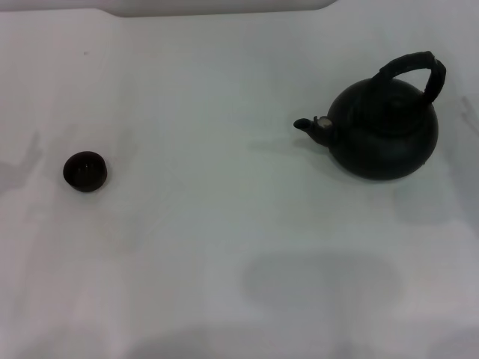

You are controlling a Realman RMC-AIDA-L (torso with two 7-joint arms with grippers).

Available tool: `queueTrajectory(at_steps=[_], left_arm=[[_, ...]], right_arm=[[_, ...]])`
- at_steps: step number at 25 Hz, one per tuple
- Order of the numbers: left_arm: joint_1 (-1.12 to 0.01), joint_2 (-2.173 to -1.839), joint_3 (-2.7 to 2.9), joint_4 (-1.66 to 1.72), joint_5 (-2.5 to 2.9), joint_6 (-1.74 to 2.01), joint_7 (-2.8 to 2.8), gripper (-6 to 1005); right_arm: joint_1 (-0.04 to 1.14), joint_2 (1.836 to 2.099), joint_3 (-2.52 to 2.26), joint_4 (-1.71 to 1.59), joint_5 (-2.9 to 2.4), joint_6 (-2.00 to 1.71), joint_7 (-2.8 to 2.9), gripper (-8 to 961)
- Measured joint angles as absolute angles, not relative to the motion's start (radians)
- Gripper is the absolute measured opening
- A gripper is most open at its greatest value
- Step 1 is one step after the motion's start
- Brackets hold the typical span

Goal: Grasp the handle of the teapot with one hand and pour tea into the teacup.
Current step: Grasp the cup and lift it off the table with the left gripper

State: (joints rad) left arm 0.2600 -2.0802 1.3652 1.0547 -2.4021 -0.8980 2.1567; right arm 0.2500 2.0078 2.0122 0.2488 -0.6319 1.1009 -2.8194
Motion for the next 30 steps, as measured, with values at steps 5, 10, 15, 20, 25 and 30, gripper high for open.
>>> queueTrajectory(at_steps=[5, 10, 15, 20, 25, 30], left_arm=[[0.326, -2.076, 1.512, 1.26, -2.295, -0.619, 1.972, 868], [0.32, -2.074, 1.623, 1.283, -2.23, -0.494, 1.877, 869], [0.298, -2.075, 1.788, 1.295, -2.194, -0.302, 1.889, 870], [0.254, -2.075, 1.896, 1.289, -2.186, -0.186, 1.897, 871], [0.243, -2.077, 1.91, 1.286, -2.194, -0.187, 1.889, 874], [0.243, -2.075, 1.921, 1.292, -2.216, -0.183, 1.888, 876]], right_arm=[[0.249, 2.009, 2.013, 0.246, -0.632, 1.09, -2.819, 859], [0.249, 2.009, 2.011, 0.245, -0.632, 1.076, -2.819, 859], [0.248, 2.01, 2.011, 0.245, -0.632, 1.075, -2.819, 859], [0.248, 2.009, 2.011, 0.246, -0.632, 1.073, -2.819, 859], [0.248, 2.006, 2.012, 0.249, -0.632, 1.07, -2.82, 860], [0.248, 2.005, 2.018, 0.25, -0.632, 1.07, -2.821, 860]])
